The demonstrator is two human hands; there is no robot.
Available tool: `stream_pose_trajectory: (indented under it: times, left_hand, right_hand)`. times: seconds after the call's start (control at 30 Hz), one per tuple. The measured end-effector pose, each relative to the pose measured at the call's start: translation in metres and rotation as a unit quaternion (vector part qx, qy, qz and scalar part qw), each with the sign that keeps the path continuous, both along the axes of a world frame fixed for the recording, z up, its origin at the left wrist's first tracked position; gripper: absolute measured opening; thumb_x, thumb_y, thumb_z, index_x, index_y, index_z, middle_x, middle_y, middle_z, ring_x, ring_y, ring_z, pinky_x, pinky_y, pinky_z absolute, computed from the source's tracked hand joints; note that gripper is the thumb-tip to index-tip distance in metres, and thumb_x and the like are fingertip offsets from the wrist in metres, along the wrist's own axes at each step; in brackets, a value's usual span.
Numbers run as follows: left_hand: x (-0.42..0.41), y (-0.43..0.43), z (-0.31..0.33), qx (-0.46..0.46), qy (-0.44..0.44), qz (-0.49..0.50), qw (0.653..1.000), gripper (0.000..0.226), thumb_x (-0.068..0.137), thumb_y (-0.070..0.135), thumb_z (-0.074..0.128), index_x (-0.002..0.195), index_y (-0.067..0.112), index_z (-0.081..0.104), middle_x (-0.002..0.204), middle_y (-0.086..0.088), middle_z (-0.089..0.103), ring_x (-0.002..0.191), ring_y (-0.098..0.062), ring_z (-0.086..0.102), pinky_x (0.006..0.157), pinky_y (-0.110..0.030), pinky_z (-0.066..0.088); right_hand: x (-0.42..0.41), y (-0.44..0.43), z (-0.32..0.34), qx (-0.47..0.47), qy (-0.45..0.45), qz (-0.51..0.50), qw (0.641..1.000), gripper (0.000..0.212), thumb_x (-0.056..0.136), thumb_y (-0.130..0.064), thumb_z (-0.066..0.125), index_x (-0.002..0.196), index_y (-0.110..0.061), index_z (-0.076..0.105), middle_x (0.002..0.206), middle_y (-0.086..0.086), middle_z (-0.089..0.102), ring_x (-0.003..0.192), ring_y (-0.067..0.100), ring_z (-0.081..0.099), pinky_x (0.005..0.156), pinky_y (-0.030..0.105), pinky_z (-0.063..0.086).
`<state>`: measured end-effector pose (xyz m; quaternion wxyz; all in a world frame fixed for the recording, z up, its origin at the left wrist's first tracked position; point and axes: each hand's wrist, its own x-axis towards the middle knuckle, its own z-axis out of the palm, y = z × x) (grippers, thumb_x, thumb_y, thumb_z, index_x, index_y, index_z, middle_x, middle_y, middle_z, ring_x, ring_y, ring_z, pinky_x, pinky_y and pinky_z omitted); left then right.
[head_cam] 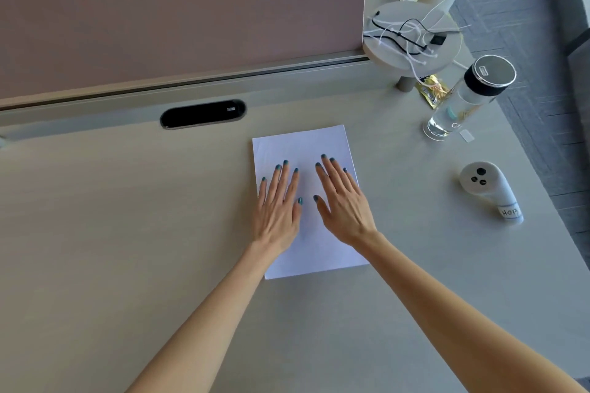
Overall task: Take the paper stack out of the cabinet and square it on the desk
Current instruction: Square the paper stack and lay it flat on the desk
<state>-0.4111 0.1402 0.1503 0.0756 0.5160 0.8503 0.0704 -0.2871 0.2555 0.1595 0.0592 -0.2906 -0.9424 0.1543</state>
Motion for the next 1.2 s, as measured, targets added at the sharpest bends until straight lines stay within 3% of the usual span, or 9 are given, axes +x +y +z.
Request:
stream_pose_trajectory:
  times: [0.13,0.3,0.6,0.73,0.8,0.87,0.93,1.07,1.2]
  left_hand:
    - [0.003,-0.006,-0.015,-0.020,0.001,0.016,1.000,0.061,0.102,0.034,0.005,0.153,0.010,0.027,0.162,-0.012,0.023,0.150,-0.028,0.024,0.119,-0.048,0.022]
    - [0.006,-0.007,-0.019,-0.017,0.010,0.027,0.999,0.057,0.101,0.032,0.024,0.154,0.012,0.025,0.163,-0.011,0.021,0.150,-0.026,0.022,0.119,-0.046,0.017]
    - [0.007,-0.009,-0.021,-0.032,0.034,0.036,0.998,0.057,0.101,0.035,0.026,0.155,0.017,0.024,0.164,-0.006,0.019,0.151,-0.020,0.021,0.118,-0.053,0.018]
    - [0.006,-0.008,-0.019,-0.034,0.002,0.031,0.999,0.057,0.100,0.035,0.024,0.155,0.018,0.025,0.164,-0.006,0.019,0.151,-0.019,0.021,0.117,-0.058,0.016]
    - [0.003,-0.010,-0.018,0.000,-0.061,0.033,0.998,0.059,0.100,0.037,0.020,0.156,0.019,0.017,0.166,-0.005,0.008,0.153,-0.018,0.009,0.121,-0.053,0.006]
    - [-0.003,-0.008,-0.010,0.078,-0.175,0.091,0.977,0.060,0.101,0.036,0.023,0.157,0.020,0.008,0.166,-0.004,-0.006,0.153,-0.018,-0.005,0.123,-0.040,-0.001]
    - [-0.007,-0.003,0.005,0.154,-0.283,0.193,0.927,0.062,0.102,0.031,0.031,0.157,0.018,0.004,0.166,-0.003,-0.008,0.153,-0.016,-0.007,0.120,-0.029,0.000]
    - [-0.011,0.013,0.028,0.229,-0.420,0.307,0.822,0.060,0.103,0.021,0.034,0.156,0.013,0.006,0.165,-0.001,0.007,0.152,-0.016,0.008,0.122,-0.032,0.010]
    - [-0.012,0.015,0.030,0.226,-0.438,0.315,0.811,0.061,0.103,0.020,0.033,0.156,0.013,0.004,0.165,0.000,0.006,0.152,-0.015,0.007,0.121,-0.031,0.010]
  right_hand:
    - [-0.002,0.002,-0.014,-0.003,-0.011,0.020,1.000,0.059,0.097,-0.031,0.037,0.150,-0.007,0.025,0.161,0.009,0.020,0.149,0.022,0.018,0.121,0.038,0.016]
    - [0.002,0.002,-0.028,-0.004,-0.025,0.031,0.999,0.060,0.100,-0.034,0.033,0.152,-0.008,0.019,0.162,0.008,0.016,0.150,0.020,0.013,0.122,0.037,0.012]
    - [0.004,0.001,-0.029,0.007,-0.019,0.025,0.999,0.060,0.100,-0.034,0.035,0.152,-0.008,0.019,0.162,0.007,0.017,0.150,0.019,0.013,0.123,0.037,0.013]
    - [0.003,0.001,-0.027,0.006,-0.023,0.030,0.999,0.059,0.100,-0.033,0.033,0.152,-0.008,0.019,0.161,0.007,0.017,0.150,0.019,0.013,0.121,0.039,0.016]
    - [0.005,0.002,-0.022,-0.004,-0.010,0.022,1.000,0.060,0.099,-0.031,0.034,0.152,-0.009,0.017,0.162,0.006,0.015,0.150,0.018,0.012,0.121,0.038,0.016]
    - [0.008,0.006,-0.013,-0.051,0.027,-0.050,0.997,0.061,0.098,-0.030,0.035,0.153,-0.012,0.014,0.163,0.003,0.011,0.151,0.016,0.009,0.122,0.034,0.011]
    - [0.009,0.013,-0.004,-0.128,0.071,-0.154,0.977,0.062,0.098,-0.029,0.037,0.152,-0.011,0.014,0.163,0.002,0.012,0.150,0.017,0.009,0.122,0.031,0.011]
    - [0.009,0.022,0.004,-0.239,0.120,-0.218,0.939,0.060,0.094,-0.019,0.042,0.149,-0.009,0.020,0.158,0.004,0.025,0.144,0.019,0.017,0.117,0.029,0.019]
    - [0.005,0.024,0.009,-0.305,0.147,-0.227,0.913,0.058,0.092,-0.014,0.041,0.147,-0.010,0.022,0.154,0.001,0.032,0.141,0.016,0.020,0.113,0.028,0.026]
